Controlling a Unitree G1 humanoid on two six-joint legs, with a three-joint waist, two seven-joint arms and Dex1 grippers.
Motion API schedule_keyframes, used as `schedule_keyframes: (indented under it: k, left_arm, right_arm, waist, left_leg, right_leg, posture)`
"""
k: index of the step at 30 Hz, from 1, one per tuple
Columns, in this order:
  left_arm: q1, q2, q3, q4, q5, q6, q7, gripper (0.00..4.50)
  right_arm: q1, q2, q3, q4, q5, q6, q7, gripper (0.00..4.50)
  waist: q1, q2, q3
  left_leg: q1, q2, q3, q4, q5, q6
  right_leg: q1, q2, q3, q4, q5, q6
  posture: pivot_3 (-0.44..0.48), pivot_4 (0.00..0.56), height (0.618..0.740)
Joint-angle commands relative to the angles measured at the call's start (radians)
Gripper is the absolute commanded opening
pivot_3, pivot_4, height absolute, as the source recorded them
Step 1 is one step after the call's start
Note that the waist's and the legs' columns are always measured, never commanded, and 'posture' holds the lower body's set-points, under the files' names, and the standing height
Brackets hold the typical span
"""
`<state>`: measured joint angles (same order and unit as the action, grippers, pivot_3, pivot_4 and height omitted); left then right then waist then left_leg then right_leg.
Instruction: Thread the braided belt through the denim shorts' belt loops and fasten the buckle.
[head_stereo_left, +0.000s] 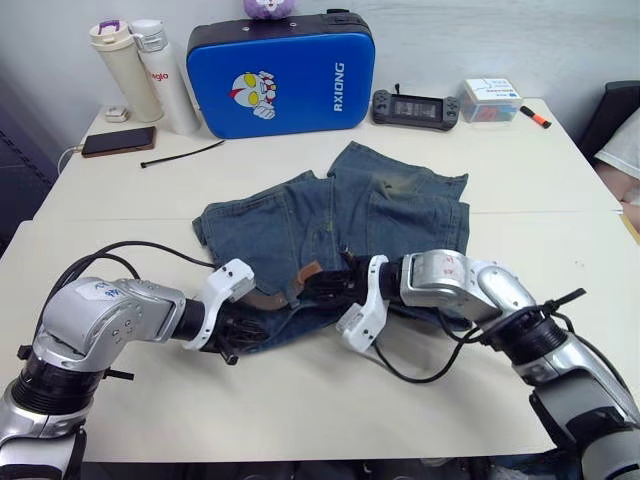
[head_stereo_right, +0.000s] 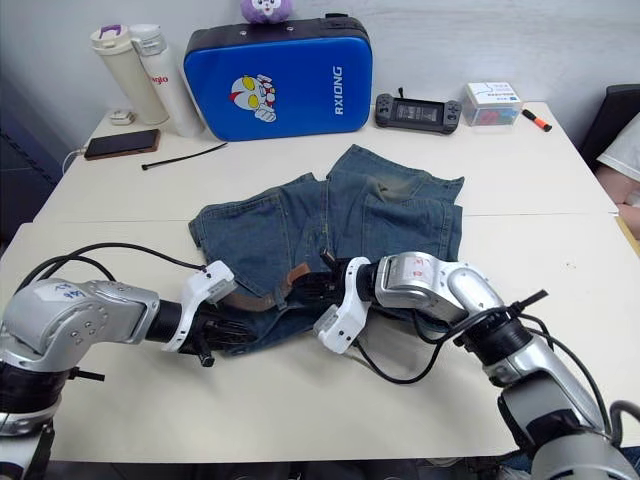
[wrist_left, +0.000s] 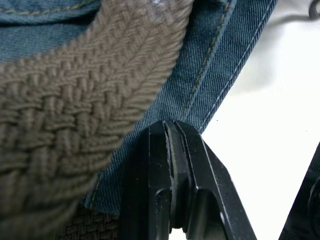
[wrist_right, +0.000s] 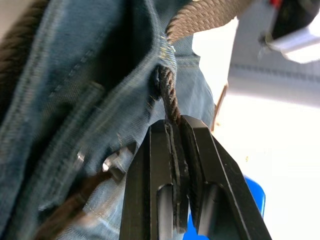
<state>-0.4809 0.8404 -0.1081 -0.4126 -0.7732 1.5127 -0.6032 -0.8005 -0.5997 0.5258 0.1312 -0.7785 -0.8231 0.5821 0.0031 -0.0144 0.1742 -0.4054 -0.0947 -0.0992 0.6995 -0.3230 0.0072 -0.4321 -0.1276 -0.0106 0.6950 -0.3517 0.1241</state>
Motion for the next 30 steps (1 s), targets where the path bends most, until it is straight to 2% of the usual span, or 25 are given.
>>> schedule_keyframes:
  k: [1, 8, 12, 14, 21, 27, 30]
  left_arm:
    - [0.011, -0.016, -0.059, 0.015, 0.014, 0.002, -0.007, 0.0]
    - [0.034, 0.001, -0.074, -0.004, 0.019, -0.006, -0.017, 0.0]
    - [0.036, 0.039, -0.124, -0.007, 0.042, -0.033, -0.038, 0.0]
    - [0.031, 0.049, -0.145, 0.003, 0.057, -0.053, -0.047, 0.0]
    - [0.005, 0.109, -0.208, 0.018, 0.118, -0.119, -0.096, 0.0]
    - [-0.01, 0.213, -0.243, 0.023, 0.165, -0.193, -0.158, 0.0]
    - [-0.019, 0.235, -0.238, 0.028, 0.165, -0.226, -0.189, 0.0]
  right_arm:
    - [-0.058, -0.014, -0.003, 0.04, 0.025, -0.042, 0.0, 0.07]
    - [-0.1, -0.1, -0.056, 0.091, 0.183, -0.026, 0.088, 0.07]
    - [-0.054, -0.197, -0.111, 0.021, 0.477, 0.109, 0.262, 0.07]
    - [-0.03, -0.228, -0.139, -0.016, 0.563, 0.171, 0.317, 0.07]
    - [0.049, -0.347, -0.27, -0.058, 0.748, 0.35, 0.445, 0.07]
    - [0.096, -0.475, -0.345, -0.006, 0.812, 0.372, 0.537, 0.07]
    - [0.108, -0.495, -0.356, -0.021, 0.839, 0.406, 0.561, 0.07]
  waist:
    - [0.0, 0.0, 0.0]
    - [0.0, 0.0, 0.0]
    - [0.0, 0.001, 0.0]
    - [-0.004, 0.001, 0.0]
    - [0.003, 0.003, 0.0]
    - [-0.002, 0.003, 0.001]
    - [-0.007, 0.003, 0.001]
  left_leg:
    - [0.0, 0.0, 0.0, 0.0, 0.0, 0.0]
    - [0.0, 0.0, -0.001, 0.0, 0.0, 0.0]
    - [0.0, 0.0, -0.001, 0.0, 0.0, 0.0]
    - [0.0, 0.002, -0.001, 0.0, -0.001, 0.001]
    - [0.0, 0.001, -0.001, 0.0, -0.001, 0.001]
    - [0.0, 0.002, -0.001, -0.001, -0.002, 0.002]
    - [0.0, 0.003, 0.0, -0.001, -0.002, 0.002]
  right_leg:
    - [0.0, 0.0, 0.0, 0.0, 0.0, 0.0]
    - [0.001, 0.0, 0.0, -0.001, 0.0, 0.0]
    - [0.002, -0.001, -0.001, -0.002, 0.0, 0.0]
    - [0.003, -0.002, -0.001, -0.005, 0.0, 0.0]
    - [0.004, -0.003, -0.002, -0.006, 0.0, 0.0]
    - [0.003, -0.004, -0.002, -0.007, 0.0, 0.0]
    - [0.003, -0.003, -0.002, -0.008, 0.0, 0.0]
  posture:
    - [0.0, 0.15, 0.677]
    - [0.0, 0.15, 0.677]
    - [0.0, 0.15, 0.677]
    - [0.0, 0.15, 0.677]
    - [0.0, 0.15, 0.677]
    - [0.0, 0.15, 0.677]
    - [0.0, 0.15, 0.677]
